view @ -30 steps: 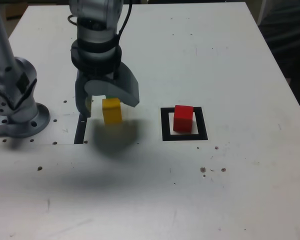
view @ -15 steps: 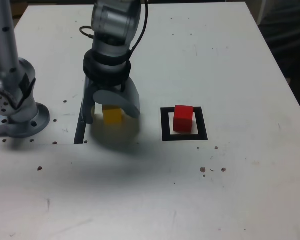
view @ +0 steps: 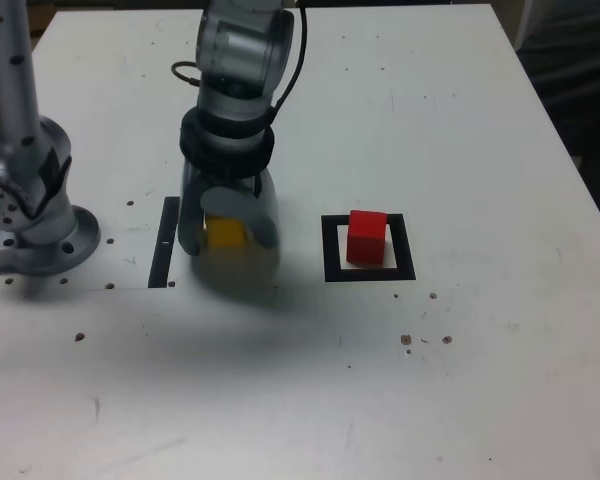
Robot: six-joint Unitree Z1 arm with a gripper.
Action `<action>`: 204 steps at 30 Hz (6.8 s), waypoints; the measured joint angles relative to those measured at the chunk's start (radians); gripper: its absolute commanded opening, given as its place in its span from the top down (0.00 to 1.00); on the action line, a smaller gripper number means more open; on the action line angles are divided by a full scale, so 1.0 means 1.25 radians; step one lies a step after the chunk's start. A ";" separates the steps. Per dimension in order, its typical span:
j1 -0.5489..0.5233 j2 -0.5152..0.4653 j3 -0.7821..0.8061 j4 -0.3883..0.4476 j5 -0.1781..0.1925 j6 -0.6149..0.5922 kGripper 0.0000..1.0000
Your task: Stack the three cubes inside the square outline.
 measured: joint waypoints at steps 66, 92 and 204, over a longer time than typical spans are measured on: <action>-0.103 0.162 -0.541 0.287 0.038 0.171 0.70; -0.066 0.221 -0.561 0.274 0.062 0.213 0.36; 0.227 -0.029 -0.078 0.086 0.099 0.276 0.74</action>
